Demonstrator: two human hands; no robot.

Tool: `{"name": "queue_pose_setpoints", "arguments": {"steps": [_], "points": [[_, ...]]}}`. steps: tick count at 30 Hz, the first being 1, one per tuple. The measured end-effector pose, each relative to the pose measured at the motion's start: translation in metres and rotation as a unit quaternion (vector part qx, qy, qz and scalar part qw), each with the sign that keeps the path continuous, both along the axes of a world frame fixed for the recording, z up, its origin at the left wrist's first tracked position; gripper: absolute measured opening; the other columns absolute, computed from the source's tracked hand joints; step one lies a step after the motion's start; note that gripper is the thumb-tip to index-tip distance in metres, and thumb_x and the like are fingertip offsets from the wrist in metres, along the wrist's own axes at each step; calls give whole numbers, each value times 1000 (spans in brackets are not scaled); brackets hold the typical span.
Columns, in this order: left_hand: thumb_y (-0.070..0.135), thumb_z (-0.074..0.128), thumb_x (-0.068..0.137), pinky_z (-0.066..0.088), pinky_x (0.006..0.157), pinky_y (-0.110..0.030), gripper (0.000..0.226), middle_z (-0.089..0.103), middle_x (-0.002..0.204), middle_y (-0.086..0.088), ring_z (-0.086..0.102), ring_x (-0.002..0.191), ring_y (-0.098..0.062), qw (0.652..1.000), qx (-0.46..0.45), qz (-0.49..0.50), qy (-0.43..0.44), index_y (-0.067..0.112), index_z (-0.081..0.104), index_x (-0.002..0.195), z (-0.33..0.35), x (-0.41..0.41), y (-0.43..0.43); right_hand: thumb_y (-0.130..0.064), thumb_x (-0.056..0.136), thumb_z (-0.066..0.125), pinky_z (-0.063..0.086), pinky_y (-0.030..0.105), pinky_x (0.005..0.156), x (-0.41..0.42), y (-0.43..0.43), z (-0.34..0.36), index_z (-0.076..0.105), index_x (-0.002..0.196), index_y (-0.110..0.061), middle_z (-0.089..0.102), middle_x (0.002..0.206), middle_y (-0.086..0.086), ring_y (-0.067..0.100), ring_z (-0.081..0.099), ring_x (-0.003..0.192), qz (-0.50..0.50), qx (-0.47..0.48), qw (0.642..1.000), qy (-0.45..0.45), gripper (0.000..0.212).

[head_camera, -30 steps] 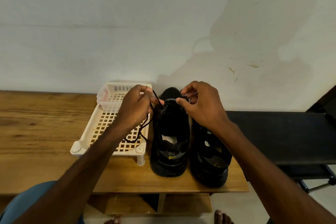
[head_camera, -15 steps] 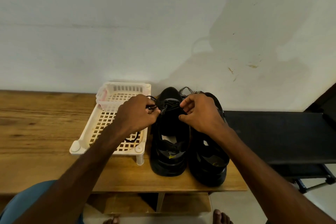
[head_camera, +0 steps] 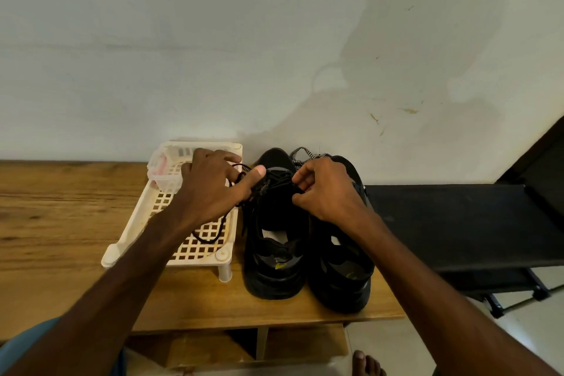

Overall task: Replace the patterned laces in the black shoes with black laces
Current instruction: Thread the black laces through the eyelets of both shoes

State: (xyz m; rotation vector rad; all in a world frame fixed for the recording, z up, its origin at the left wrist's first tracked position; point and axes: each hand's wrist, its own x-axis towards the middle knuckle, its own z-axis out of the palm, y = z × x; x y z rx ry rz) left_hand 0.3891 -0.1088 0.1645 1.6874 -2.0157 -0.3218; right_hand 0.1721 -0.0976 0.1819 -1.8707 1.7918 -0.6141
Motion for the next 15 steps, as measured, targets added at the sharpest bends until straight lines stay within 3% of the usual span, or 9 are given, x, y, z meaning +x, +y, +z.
{"name": "queue_pose_setpoints", "arguments": {"steps": [2, 4, 6, 7, 10, 12, 15], "points": [[62, 36, 98, 40, 102, -44, 67, 75, 91, 18, 60, 106, -6, 996, -68, -17, 63, 26, 73, 55, 1, -3, 0, -8, 80, 83, 54, 15, 71, 0, 1, 0, 71, 100, -18, 68, 88, -5, 5, 66, 79, 4, -2, 1000, 0, 25], [38, 47, 103, 48, 96, -39, 54, 73, 68, 13, 67, 82, -5, 987, -129, -17, 92, 24, 75, 58, 3, -6, -2, -8, 80, 83, 56, 17, 74, 0, 1, 1, 71, 100, -17, 68, 88, -5, 5, 66, 80, 7, -4, 1000, -1, 25], [28, 65, 94, 47, 97, -40, 28, 77, 87, 10, 64, 94, -10, 988, -146, -6, 44, 22, 79, 70, 6, -9, -5, -9, 80, 83, 56, 17, 74, 0, 1, 1, 71, 100, -18, 68, 87, -6, 5, 66, 80, 8, -4, 1000, 0, 25], [29, 71, 89, 43, 100, -41, 11, 76, 100, 6, 59, 106, -16, 992, -123, -10, 3, 22, 80, 85, 6, -11, -5, -9, 81, 83, 55, 16, 73, 0, 2, 1, 71, 100, -18, 68, 87, -6, 5, 66, 79, 8, -4, 1000, 2, 25], [31, 74, 85, 31, 107, -48, 48, 62, 134, 0, 38, 132, -26, 991, 17, -43, -123, 27, 62, 132, 6, -12, -5, -10, 80, 83, 52, 13, 69, 0, 1, 0, 71, 100, -19, 68, 87, -7, 4, 66, 79, 9, -6, 1000, 3, 25], [37, 68, 90, 27, 109, -49, 39, 53, 146, 2, 29, 138, -27, 984, 16, -46, -169, 31, 66, 128, 3, -11, -5, -10, 80, 84, 54, 14, 70, -1, 1, 0, 71, 99, -19, 68, 86, -7, 4, 66, 78, 10, -9, 1000, 2, 24], [43, 63, 93, 20, 108, -46, 21, 48, 149, 5, 24, 139, -24, 988, -7, -30, -153, 28, 77, 98, -3, -5, -8, -10, 80, 83, 56, 14, 70, -1, 1, -1, 71, 98, -19, 68, 84, -7, 3, 66, 76, 6, -13, 1000, 3, 23]]}}
